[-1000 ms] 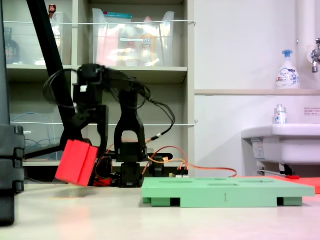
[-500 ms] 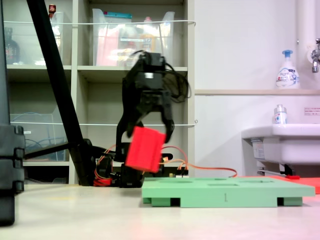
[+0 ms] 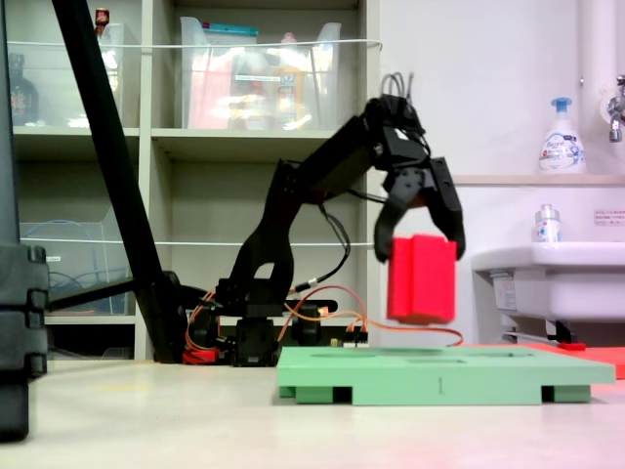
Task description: Put the cross columnar block into the corresponding hole
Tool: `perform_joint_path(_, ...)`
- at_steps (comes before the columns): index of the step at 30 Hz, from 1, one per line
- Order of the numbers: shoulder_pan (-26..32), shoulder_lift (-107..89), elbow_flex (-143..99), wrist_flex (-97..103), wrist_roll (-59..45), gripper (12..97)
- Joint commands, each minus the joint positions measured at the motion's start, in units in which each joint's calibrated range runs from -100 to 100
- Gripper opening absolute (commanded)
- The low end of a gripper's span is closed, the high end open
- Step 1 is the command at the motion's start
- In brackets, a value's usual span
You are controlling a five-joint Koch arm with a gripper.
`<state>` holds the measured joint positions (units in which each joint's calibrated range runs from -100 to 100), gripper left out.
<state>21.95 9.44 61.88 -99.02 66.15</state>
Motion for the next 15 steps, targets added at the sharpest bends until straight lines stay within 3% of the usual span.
perform_joint_path(1, 1.17, 0.06, 3.52, -0.98, 1.37, 38.7)
perform_joint_path(15, 4.25, 5.37, 3.52, 9.23, 4.35, 38.4)
